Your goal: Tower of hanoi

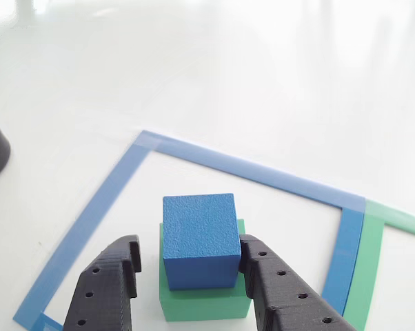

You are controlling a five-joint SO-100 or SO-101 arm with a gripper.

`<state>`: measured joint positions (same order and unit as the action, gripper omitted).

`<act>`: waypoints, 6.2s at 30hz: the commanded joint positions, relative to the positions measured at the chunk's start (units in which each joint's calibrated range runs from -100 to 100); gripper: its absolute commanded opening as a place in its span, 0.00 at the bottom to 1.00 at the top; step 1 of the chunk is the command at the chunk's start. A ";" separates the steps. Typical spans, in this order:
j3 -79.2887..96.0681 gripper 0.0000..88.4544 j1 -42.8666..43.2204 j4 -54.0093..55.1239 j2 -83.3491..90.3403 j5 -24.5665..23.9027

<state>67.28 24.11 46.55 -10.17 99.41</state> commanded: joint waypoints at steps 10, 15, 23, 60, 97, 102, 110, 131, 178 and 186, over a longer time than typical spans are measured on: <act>-2.08 0.20 -0.43 -0.21 7.53 0.59; -3.26 0.16 -2.57 -14.13 18.11 0.59; -18.53 0.00 -6.00 -58.00 35.33 0.59; -61.23 0.13 -47.33 -135.06 52.16 0.59; 12.10 0.47 -50.53 -32.43 47.91 0.59; 12.91 0.48 -49.92 -19.15 37.02 0.59; 11.28 0.48 -49.16 -3.85 21.47 0.59; 1.47 0.47 -47.56 11.69 -1.37 0.59; -2.17 0.23 -44.66 12.42 -6.01 0.59; -0.62 0.19 -44.51 12.42 -5.29 0.59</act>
<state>66.23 -20.84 57.95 -17.43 100.00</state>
